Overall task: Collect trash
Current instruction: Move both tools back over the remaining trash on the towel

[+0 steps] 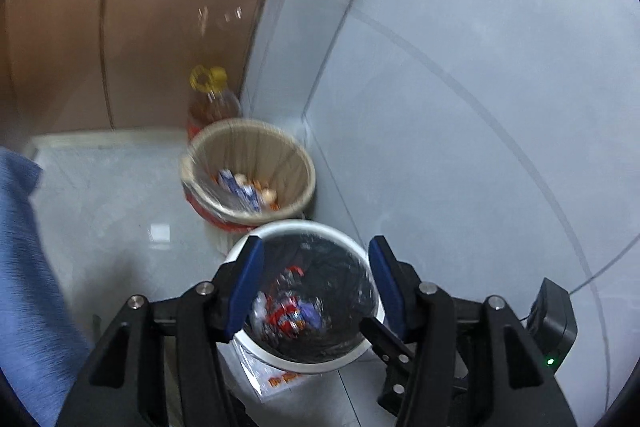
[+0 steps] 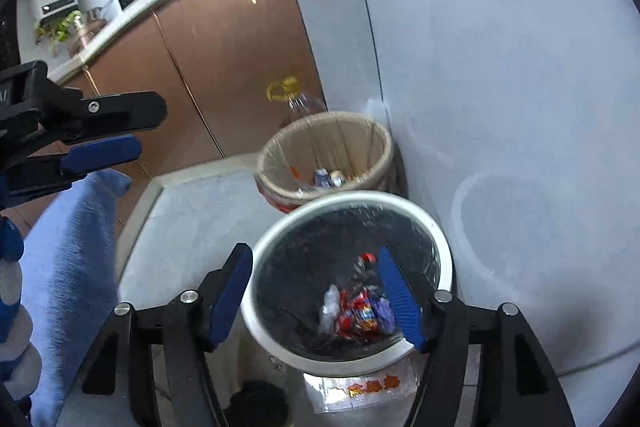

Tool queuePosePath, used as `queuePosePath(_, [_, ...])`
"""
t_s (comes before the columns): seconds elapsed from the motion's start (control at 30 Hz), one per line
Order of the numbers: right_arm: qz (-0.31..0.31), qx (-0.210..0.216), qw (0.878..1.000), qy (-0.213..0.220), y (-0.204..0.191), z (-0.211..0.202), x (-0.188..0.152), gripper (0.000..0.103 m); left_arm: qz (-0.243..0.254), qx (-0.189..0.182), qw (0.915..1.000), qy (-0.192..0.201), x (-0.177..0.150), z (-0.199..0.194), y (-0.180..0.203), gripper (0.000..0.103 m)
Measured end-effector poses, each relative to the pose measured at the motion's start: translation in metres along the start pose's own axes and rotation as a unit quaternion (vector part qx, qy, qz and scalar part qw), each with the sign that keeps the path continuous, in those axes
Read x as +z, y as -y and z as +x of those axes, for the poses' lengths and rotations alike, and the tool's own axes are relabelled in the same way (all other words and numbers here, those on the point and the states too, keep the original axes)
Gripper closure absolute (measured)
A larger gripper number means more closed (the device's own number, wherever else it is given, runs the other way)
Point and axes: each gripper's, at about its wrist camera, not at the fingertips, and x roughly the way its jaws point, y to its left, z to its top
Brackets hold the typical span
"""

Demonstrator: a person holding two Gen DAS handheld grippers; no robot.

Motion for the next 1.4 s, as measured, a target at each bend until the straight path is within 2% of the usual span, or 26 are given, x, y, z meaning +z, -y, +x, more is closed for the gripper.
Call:
queuePosePath(0.07, [-0.01, -0.001, 1.0, 0.02, -0.012, -0.021, 0.008, 0.023, -0.002, 0.004, 0.9996, 0.029, 0.003, -0.03, 0.0, 0.05])
queuePosePath(0.13, [-0.021, 0.001, 0.999, 0.04, -0.025, -0.047, 0.014, 0.022, 0.001, 0.016, 0.9979, 0.063, 0.002, -0.068, 0.002, 0.05])
queuePosePath(0.3, [-0.04, 0.023, 0.995, 0.085, -0.053, -0.104, 0.025, 0.012, 0.013, 0.042, 0.9931, 0.109, -0.007, -0.146, 0.007, 0.05])
queuePosePath(0.43, [-0.047, 0.041, 0.992, 0.111, -0.076, -0.147, 0.028, 0.005, 0.031, 0.078, 0.9856, 0.147, -0.027, -0.216, 0.012, 0.05])
queuePosePath(0.47, [-0.05, 0.045, 0.991, 0.119, -0.083, -0.16, 0.028, 0.003, 0.031, 0.085, 0.984, 0.153, -0.032, -0.231, 0.011, 0.047])
queuePosePath(0.5, [-0.053, 0.05, 0.99, 0.124, -0.09, -0.17, 0.027, 0.002, 0.03, 0.094, 0.9813, 0.165, -0.04, -0.252, 0.011, 0.041])
queuePosePath(0.57, [-0.063, 0.062, 0.987, 0.132, -0.104, -0.188, 0.026, 0.0, 0.027, 0.11, 0.9765, 0.183, -0.053, -0.286, 0.01, 0.035])
queuePosePath(0.67, [-0.088, 0.079, 0.982, 0.148, -0.128, -0.216, 0.022, 0.0, 0.024, 0.132, 0.9679, 0.213, -0.075, -0.335, 0.01, 0.031])
queuePosePath(0.83, [-0.123, 0.118, 0.971, 0.171, -0.167, -0.255, 0.012, 0.0, 0.019, 0.18, 0.9478, 0.262, -0.109, -0.402, 0.013, 0.026])
queuePosePath(0.97, [-0.137, 0.152, 0.96, 0.192, -0.19, -0.281, 0.002, 0.0, 0.012, 0.216, 0.9338, 0.285, -0.136, -0.44, 0.013, 0.024])
queuePosePath(1.13, [-0.135, 0.205, 0.948, 0.205, -0.203, -0.298, -0.005, 0.0, -0.011, 0.257, 0.9199, 0.296, -0.169, -0.469, 0.002, 0.02])
queuePosePath(1.23, [-0.14, 0.224, 0.941, 0.211, -0.21, -0.308, -0.008, 0.0, -0.031, 0.276, 0.9107, 0.306, -0.188, -0.483, -0.006, 0.02])
queuePosePath(1.33, [-0.146, 0.235, 0.937, 0.214, -0.215, -0.314, -0.012, 0.0, -0.053, 0.299, 0.8955, 0.325, -0.205, -0.498, -0.019, 0.02])
queuePosePath(1.4, [-0.151, 0.242, 0.933, 0.217, -0.22, -0.316, -0.015, 0.0, -0.064, 0.308, 0.8903, 0.33, -0.214, -0.504, -0.029, 0.02])
